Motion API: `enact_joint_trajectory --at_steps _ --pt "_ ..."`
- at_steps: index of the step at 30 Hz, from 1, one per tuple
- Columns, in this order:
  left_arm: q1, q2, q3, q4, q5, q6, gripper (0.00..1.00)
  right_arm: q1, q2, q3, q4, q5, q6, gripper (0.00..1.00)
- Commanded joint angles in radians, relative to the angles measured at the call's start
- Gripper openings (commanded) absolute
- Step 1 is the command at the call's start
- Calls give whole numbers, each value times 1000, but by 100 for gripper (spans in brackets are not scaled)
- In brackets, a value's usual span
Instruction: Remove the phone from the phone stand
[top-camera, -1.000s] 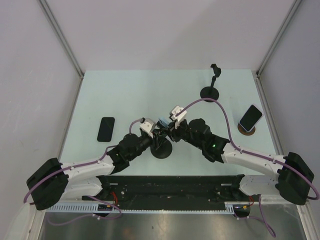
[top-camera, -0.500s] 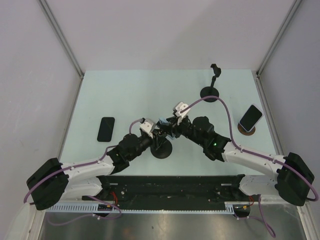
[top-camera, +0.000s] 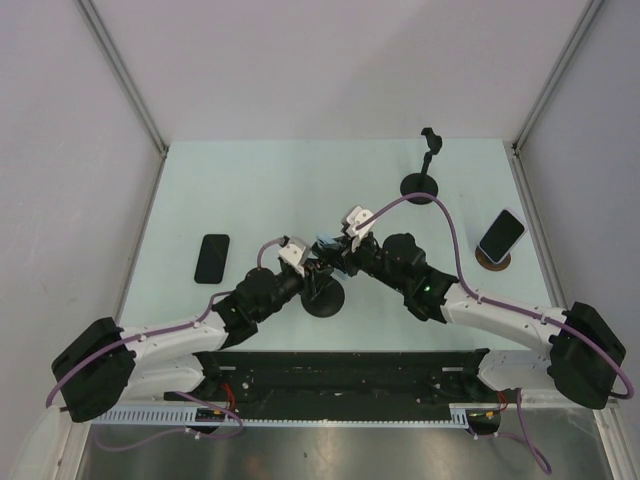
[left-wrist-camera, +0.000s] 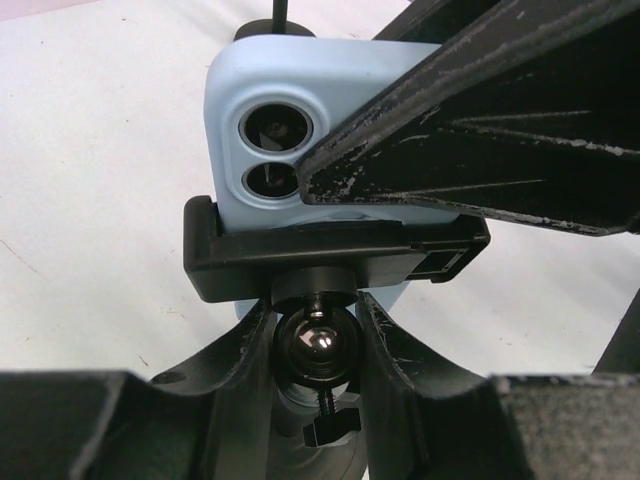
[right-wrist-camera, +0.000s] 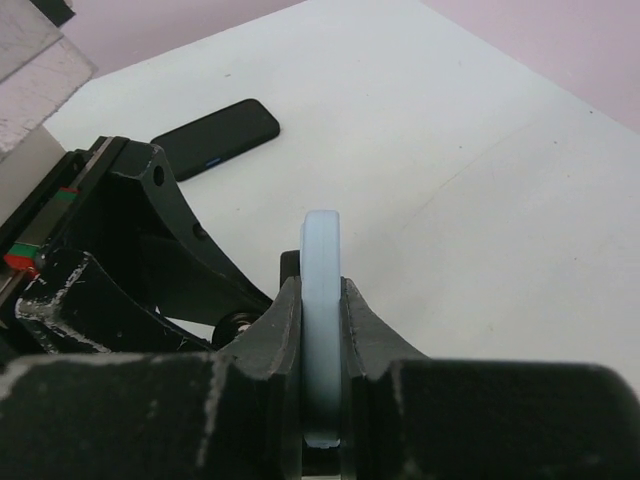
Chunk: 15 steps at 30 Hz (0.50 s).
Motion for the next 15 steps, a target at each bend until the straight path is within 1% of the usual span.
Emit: enact_joint_trajectory --at_steps 1,2,3,4,6,7,10,13,15 --pt "-1 -18 -27 -58 21 0 12 11 13 -3 13 -7 -16 4" --pt "-1 -20 -27 -58 18 0 18 12 13 -3 12 -7 -17 0" --pt "-1 -20 -29 -58 15 1 25 17 9 -3 7 -7 -20 0" --pt "-1 -21 -29 -58 10 1 36 18 6 -3 6 -7 -22 0" --pt "-1 -21 -29 -58 2 4 44 23 1 -3 0 -7 -24 0" --pt "-1 -21 -26 -56 -4 9 50 25 -2 -3 -2 -6 -24 0" --pt "-1 -12 -15 -58 -11 18 59 31 -7 -3 -10 -7 -25 0" --pt "-1 5 2 -55 -7 23 62 34 -10 -3 -14 -7 -27 0" --pt "-1 20 9 -56 -10 24 62 35 -11 -1 -16 -7 -27 0"
